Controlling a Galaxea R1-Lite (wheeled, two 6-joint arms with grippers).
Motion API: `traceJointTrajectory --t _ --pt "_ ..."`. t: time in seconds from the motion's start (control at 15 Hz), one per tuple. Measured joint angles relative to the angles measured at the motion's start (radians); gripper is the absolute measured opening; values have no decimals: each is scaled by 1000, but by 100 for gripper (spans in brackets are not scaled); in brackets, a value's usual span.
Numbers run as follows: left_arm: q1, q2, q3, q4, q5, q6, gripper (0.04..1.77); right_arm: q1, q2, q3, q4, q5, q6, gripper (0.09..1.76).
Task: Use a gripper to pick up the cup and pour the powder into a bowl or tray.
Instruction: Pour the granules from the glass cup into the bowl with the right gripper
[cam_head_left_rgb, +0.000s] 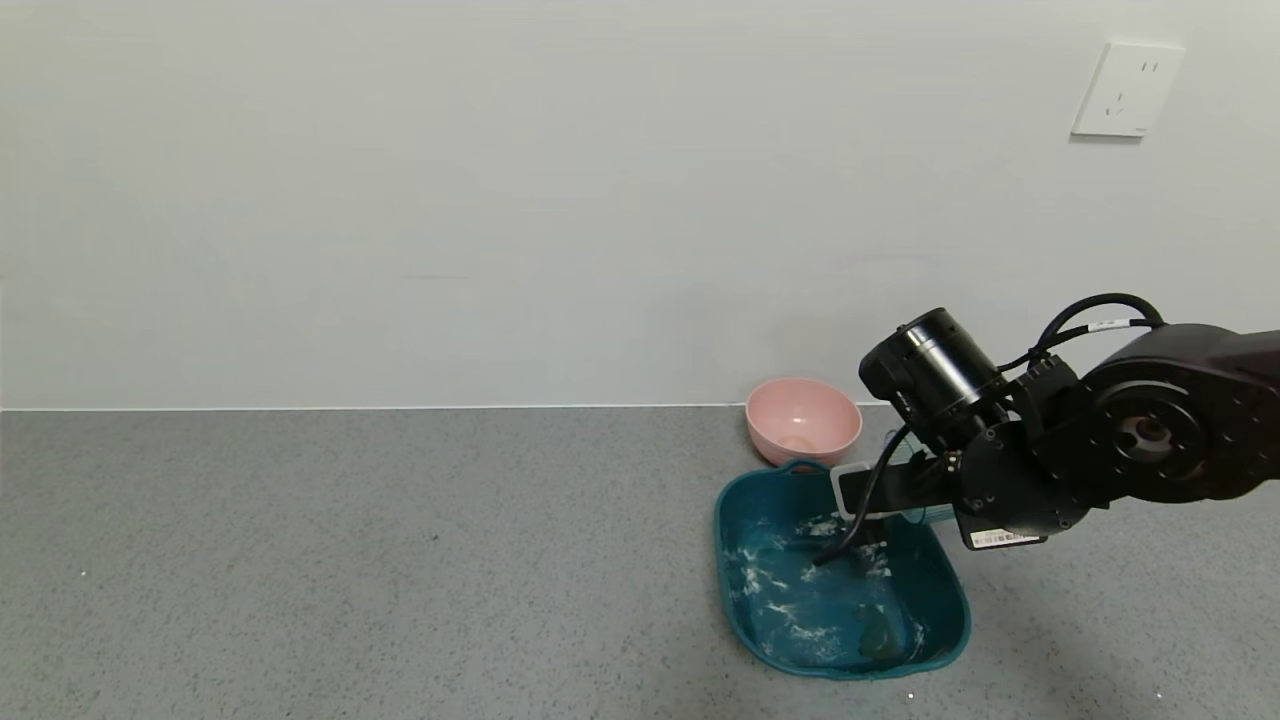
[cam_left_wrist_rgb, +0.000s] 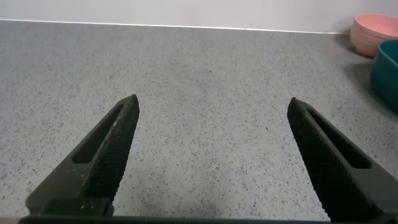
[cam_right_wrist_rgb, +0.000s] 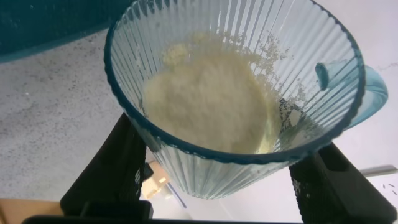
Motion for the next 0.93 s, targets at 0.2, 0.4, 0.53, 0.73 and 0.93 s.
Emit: traceJointTrajectory --t 0.2,0.4,0.53,0.73,0.93 --pt "0 0 0 0 0 0 172 14 14 -12 -1 -34 -13 134" --pt "0 0 0 0 0 0 172 32 28 -24 0 -70 -24 134" --pt "0 0 0 0 0 0 172 38 36 -27 -4 -69 -23 134" --pt "0 0 0 0 0 0 172 39 40 -27 -2 -70 -25 133" --pt "0 0 0 0 0 0 172 47 41 -27 1 -71 -23 133"
